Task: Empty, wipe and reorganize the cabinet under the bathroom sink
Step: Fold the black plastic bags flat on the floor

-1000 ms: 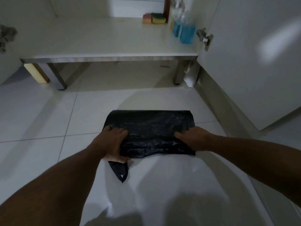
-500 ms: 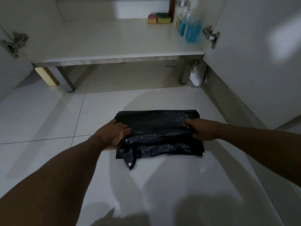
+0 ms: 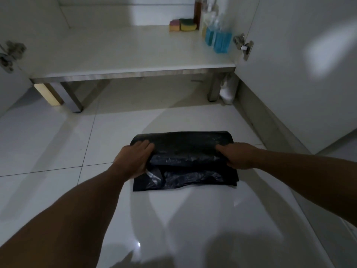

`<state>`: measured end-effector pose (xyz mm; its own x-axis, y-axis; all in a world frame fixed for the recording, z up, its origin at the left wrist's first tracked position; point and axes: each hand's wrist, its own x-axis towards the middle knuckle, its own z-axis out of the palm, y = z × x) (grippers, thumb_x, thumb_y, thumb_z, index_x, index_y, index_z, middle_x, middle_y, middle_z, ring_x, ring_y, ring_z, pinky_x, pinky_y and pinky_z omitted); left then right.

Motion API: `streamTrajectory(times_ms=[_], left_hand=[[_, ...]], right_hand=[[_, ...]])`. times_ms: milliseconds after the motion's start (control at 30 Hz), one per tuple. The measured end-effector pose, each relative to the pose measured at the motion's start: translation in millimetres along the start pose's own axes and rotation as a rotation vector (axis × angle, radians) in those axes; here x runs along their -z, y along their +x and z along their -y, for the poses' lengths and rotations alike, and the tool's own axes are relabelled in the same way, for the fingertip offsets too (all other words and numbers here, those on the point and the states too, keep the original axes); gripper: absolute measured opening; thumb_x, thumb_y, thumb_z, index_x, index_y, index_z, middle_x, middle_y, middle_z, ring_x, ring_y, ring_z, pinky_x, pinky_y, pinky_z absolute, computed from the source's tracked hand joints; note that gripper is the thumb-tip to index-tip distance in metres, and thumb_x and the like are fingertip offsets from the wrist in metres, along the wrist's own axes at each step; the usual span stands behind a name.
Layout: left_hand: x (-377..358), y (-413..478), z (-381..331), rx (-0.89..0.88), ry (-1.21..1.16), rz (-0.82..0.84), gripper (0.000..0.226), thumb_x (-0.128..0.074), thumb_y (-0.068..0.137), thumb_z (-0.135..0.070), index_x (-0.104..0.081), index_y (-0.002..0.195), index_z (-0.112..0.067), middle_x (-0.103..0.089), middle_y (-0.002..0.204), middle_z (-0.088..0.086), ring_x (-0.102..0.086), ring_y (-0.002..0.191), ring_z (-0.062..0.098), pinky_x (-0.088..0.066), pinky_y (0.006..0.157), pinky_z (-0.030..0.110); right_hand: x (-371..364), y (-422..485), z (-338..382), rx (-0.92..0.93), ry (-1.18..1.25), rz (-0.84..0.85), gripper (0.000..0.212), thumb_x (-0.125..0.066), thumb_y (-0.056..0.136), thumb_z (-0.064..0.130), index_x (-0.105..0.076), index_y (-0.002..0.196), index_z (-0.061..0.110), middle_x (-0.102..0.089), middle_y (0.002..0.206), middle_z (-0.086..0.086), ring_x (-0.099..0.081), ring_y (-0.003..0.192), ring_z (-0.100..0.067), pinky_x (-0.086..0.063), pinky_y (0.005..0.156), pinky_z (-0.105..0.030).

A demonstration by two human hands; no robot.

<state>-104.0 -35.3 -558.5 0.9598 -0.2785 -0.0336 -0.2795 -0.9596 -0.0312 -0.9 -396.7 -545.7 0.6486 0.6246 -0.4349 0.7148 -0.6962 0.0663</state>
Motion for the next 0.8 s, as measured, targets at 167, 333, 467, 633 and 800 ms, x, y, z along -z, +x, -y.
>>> streamTrajectory(times_ms=[167, 333, 467, 633, 800], left_hand=[[-11, -17, -16, -0.073, 0.016, 0.125, 0.073, -0.058, 0.060, -0.076, -0.041, 0.114, -0.028, -0.051, 0.105, -0.007, -0.051, 0.087, 0.015, -0.048, 0.074, 0.031], [-9, -18, -11, -0.202, 0.055, 0.150, 0.116, -0.050, 0.049, -0.097, -0.032, 0.142, -0.030, -0.042, 0.133, -0.003, -0.042, 0.113, 0.017, -0.036, 0.101, 0.035], [1, -17, -6, -0.254, 0.069, 0.238, 0.135, -0.050, 0.043, -0.101, -0.005, 0.153, -0.037, -0.022, 0.154, -0.001, -0.028, 0.134, 0.022, -0.021, 0.115, 0.039], [-14, -4, -1, -0.284, 0.163, 0.100, 0.102, -0.074, 0.059, -0.073, -0.034, 0.142, -0.029, -0.053, 0.135, 0.002, -0.052, 0.117, 0.023, -0.042, 0.098, 0.041], [-11, 4, -3, -0.151, 0.040, 0.087, 0.039, -0.063, 0.091, -0.042, -0.051, 0.123, -0.022, -0.062, 0.112, 0.002, -0.059, 0.097, 0.020, -0.049, 0.084, 0.033]], right_hand=[[-10, -2, 6, 0.025, -0.101, 0.028, 0.070, -0.053, 0.094, 0.028, -0.015, 0.151, 0.014, -0.053, 0.126, -0.017, -0.057, 0.105, -0.034, -0.040, 0.074, -0.032], [-7, -1, 3, 0.047, 0.011, 0.010, 0.065, -0.056, 0.092, 0.029, -0.023, 0.146, 0.014, -0.057, 0.121, -0.017, -0.059, 0.101, -0.032, -0.049, 0.078, -0.035], [-6, -2, -1, 0.060, 0.054, 0.022, 0.062, -0.057, 0.091, 0.028, -0.026, 0.143, 0.015, -0.057, 0.118, -0.018, -0.059, 0.099, -0.033, -0.051, 0.081, -0.040], [-5, -2, 3, 0.058, 0.046, 0.049, 0.065, -0.056, 0.091, 0.025, -0.022, 0.145, 0.014, -0.055, 0.118, -0.018, -0.058, 0.099, -0.033, -0.051, 0.079, -0.038], [-7, -2, 3, 0.096, 0.054, 0.030, 0.064, -0.057, 0.090, 0.024, -0.024, 0.145, 0.015, -0.058, 0.117, -0.017, -0.059, 0.094, -0.029, -0.048, 0.074, -0.033]])
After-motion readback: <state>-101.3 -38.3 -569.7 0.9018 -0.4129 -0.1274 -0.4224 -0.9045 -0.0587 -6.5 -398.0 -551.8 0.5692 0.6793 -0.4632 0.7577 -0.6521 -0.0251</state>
